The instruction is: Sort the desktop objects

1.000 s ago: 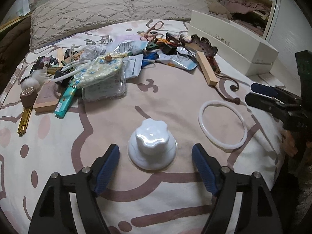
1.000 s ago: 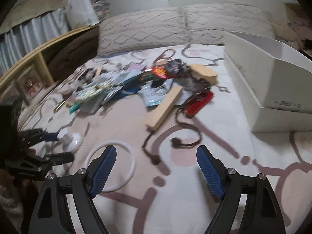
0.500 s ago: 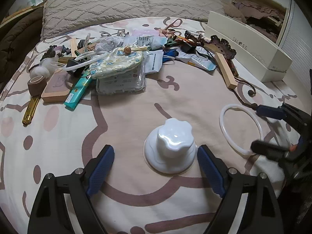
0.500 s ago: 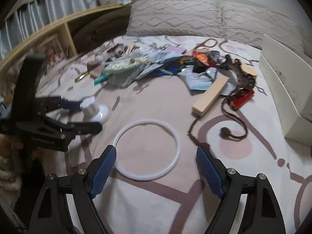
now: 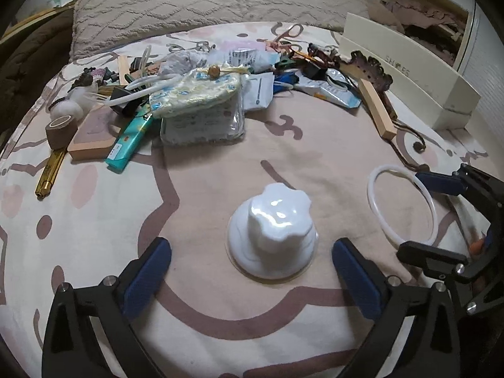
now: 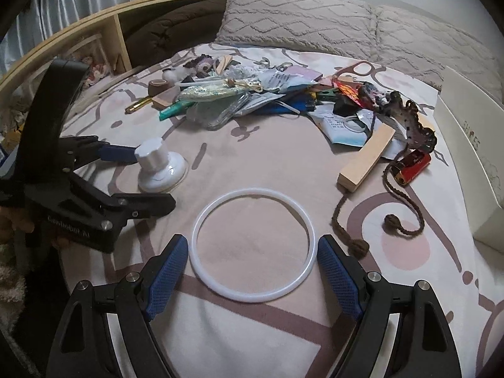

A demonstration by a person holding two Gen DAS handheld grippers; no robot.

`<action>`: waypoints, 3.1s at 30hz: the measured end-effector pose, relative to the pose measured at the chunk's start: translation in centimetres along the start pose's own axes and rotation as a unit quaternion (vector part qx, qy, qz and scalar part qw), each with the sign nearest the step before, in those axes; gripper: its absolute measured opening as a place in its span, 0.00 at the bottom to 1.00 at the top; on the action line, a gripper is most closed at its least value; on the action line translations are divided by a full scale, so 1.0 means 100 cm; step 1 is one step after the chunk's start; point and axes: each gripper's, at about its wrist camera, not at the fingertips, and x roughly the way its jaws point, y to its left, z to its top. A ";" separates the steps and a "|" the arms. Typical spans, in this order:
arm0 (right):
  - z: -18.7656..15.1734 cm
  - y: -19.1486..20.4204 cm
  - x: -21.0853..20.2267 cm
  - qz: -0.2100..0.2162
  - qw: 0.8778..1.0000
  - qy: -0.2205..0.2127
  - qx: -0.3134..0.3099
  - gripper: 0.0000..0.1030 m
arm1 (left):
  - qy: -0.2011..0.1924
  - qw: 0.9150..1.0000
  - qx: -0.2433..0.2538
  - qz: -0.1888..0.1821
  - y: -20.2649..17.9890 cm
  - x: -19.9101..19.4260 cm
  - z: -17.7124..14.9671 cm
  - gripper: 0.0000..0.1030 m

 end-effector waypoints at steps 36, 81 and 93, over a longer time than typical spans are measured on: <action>-0.002 0.002 0.010 -0.046 0.999 -0.019 0.001 0.82 | -0.033 0.999 -0.004 -0.015 -0.008 -0.005 -0.001 0.73; 0.009 -0.010 -0.022 -0.055 0.995 -0.073 0.042 0.82 | -0.082 0.996 -0.020 -0.022 -0.014 -0.029 0.006 0.50; 0.008 -0.010 -0.048 -0.064 0.992 -0.096 0.050 0.82 | -0.103 0.994 -0.009 -0.033 -0.028 -0.051 0.006 0.50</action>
